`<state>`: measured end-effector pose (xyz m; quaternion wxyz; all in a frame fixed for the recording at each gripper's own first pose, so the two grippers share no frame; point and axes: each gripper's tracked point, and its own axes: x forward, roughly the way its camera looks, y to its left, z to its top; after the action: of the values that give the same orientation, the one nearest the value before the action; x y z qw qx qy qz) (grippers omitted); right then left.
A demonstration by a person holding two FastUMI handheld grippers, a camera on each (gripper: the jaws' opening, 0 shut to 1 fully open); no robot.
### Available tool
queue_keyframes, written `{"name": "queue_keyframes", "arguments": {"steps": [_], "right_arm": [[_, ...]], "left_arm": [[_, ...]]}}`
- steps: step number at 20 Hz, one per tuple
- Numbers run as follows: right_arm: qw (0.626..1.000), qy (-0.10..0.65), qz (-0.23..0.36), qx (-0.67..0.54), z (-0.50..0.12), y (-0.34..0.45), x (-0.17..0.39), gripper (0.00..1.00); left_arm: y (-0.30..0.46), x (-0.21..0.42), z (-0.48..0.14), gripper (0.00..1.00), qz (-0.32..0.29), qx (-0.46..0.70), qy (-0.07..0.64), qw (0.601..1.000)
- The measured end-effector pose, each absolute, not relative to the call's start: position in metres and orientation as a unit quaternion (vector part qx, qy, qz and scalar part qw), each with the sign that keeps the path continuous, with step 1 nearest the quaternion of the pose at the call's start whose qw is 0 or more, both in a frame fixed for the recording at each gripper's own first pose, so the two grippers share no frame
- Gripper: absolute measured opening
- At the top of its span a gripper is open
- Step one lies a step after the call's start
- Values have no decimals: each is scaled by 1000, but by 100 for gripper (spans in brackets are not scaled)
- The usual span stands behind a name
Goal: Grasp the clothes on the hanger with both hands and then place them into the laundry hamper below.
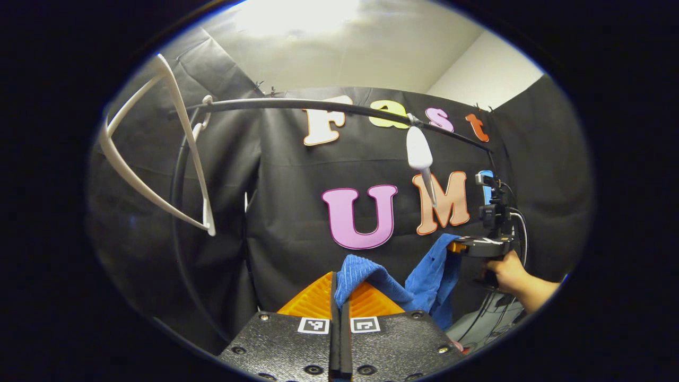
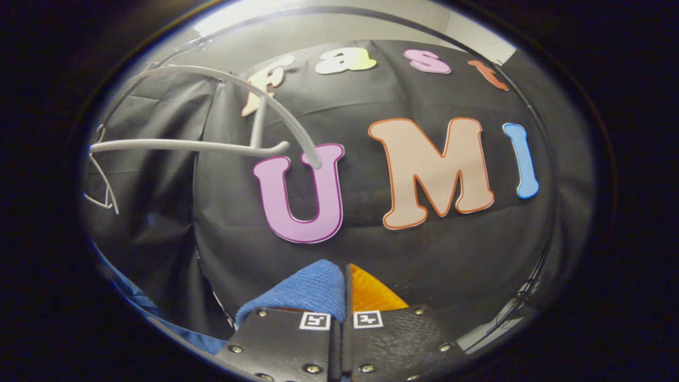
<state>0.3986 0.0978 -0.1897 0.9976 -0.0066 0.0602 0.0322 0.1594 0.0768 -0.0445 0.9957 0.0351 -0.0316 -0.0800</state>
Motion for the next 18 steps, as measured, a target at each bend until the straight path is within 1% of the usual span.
{"name": "queue_keyframes", "arguments": {"steps": [5,7,12,14,16,17,18], "right_arm": [[996,89,27,-5,-183,100,338,2],[995,97,24,-6,-181,98,317,2],[992,119,17,33,-175,96,264,2],[993,117,13,9,-172,94,245,2],[991,126,26,28,-177,105,229,2],[990,132,29,41,-179,110,221,0],[989,137,29,53,-179,112,211,2]], "left_arm": [[61,151,-38,0,-79,25,-40,996],[58,151,-40,0,-76,15,-32,996],[38,148,-38,1,-78,-7,-26,997],[26,145,-35,0,-85,-19,-28,996],[16,146,-34,0,-90,-33,-29,995],[13,146,-35,0,-89,-37,-29,995],[7,147,-38,0,-91,-37,-27,995]]}}
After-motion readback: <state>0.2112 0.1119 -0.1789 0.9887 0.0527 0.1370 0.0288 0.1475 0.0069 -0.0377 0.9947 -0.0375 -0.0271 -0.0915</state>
